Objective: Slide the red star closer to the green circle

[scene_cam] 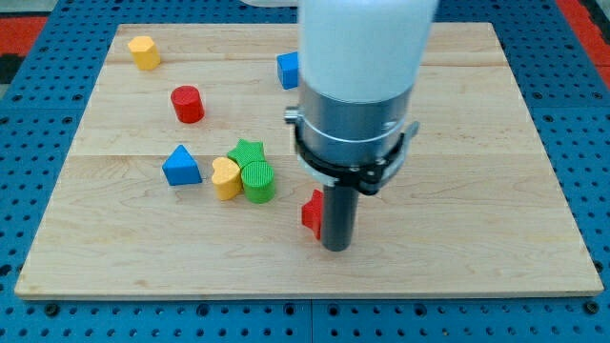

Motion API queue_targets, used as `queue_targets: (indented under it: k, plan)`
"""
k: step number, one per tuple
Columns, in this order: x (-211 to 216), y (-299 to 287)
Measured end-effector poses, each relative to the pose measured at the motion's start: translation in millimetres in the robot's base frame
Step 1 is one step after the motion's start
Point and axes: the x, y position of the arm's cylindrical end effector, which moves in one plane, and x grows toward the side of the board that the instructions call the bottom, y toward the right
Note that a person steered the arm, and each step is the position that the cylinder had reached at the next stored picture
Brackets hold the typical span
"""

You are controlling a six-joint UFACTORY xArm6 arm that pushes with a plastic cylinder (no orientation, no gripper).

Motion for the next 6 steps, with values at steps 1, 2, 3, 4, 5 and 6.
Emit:
queue_targets:
  k: [1,2,3,4,5,6]
  plan:
    - [-1,23]
    - [-12,64]
    - [-30,54]
    - [-17,13]
    - [-6,-18]
    - [-9,-35]
